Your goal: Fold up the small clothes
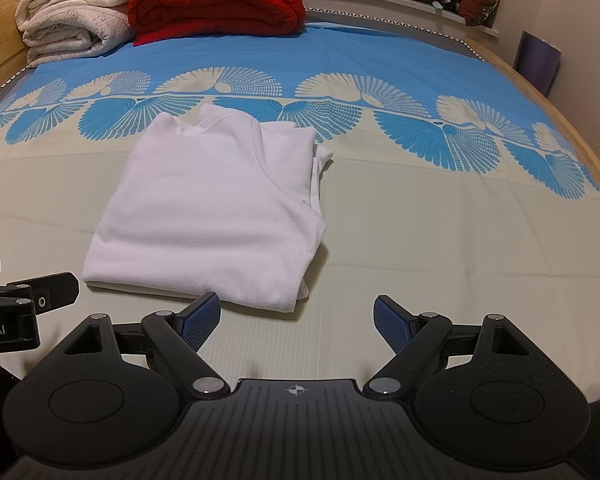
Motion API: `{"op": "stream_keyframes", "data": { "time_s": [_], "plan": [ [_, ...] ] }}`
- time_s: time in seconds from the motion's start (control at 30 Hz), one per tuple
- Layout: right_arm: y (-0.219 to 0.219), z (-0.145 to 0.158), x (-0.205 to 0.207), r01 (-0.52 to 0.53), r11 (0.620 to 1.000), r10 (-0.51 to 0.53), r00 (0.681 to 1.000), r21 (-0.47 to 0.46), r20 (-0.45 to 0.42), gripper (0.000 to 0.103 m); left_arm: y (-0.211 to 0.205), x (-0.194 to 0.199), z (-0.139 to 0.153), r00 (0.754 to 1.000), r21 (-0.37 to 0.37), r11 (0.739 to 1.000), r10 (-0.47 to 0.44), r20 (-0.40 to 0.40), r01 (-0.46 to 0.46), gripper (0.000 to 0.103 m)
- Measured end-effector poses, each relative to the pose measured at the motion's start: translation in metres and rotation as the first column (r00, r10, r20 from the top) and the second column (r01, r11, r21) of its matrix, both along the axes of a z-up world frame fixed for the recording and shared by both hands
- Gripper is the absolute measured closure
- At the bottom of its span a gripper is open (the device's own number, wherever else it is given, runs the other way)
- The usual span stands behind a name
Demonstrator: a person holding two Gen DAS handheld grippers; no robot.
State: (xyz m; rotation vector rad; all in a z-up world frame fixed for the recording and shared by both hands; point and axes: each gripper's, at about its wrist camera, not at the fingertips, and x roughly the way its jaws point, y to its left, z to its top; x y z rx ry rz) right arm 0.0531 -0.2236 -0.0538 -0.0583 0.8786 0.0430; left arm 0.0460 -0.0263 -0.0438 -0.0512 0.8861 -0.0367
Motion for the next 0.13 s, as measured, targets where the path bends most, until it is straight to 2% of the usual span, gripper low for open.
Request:
{"op": "stream_keyframes", "data": {
  "time_s": [0.13],
  "plan": [
    [0.0001,0.0001,0.0000,0.000,1.000,0.000,1.000,0.000,0.000,0.018,-0.0003,-0.0007,0.0002,1.000,0.001,1.000,-0.003,0.002,0.003,0.001]
  ]
}}
